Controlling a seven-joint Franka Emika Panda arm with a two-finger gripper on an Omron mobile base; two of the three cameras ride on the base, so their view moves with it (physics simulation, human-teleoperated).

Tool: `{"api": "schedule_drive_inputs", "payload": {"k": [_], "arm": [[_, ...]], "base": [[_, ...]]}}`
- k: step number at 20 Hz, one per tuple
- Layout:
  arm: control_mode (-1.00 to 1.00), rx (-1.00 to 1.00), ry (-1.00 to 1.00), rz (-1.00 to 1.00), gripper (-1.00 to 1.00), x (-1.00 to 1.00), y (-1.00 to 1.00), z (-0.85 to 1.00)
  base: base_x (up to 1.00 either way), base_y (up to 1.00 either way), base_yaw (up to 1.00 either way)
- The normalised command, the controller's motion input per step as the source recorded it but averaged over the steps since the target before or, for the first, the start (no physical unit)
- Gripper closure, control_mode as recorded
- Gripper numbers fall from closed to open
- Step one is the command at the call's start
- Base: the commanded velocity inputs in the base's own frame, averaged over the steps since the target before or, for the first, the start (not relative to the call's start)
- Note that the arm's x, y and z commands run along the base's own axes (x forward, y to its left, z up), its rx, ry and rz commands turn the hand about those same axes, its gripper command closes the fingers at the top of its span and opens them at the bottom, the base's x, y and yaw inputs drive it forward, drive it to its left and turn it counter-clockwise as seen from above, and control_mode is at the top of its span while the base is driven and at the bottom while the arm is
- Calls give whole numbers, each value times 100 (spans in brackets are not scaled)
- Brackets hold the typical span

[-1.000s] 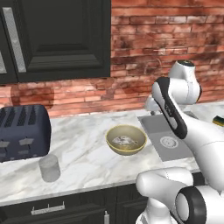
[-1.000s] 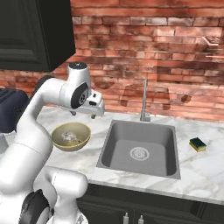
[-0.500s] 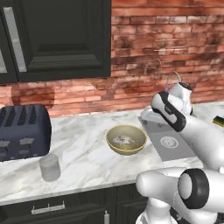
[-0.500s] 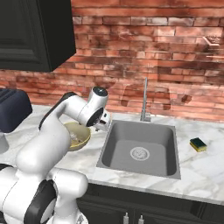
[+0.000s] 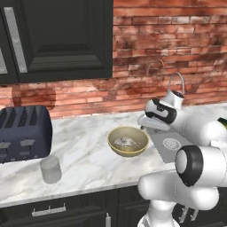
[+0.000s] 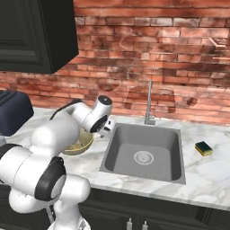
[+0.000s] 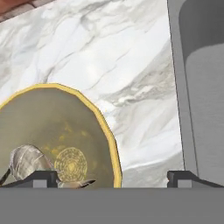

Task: Move the glass cup from next to the sink to the open cabinet. Then, move the bowl with the fish to the fridge to clear the area for faucet cleaning.

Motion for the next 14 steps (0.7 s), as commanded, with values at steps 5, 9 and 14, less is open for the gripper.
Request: {"api": "schedule_drive_inputs", "payload": {"k": [5, 9, 14], "arm": [[-100, -3, 13, 0, -100, 22, 3, -13], [-100, 0, 11, 0, -100, 0, 0, -41], [-100, 0, 11, 0, -100, 0, 0, -59]], "base": [[0, 0, 0], [0, 0, 0], [0, 0, 0]]}}
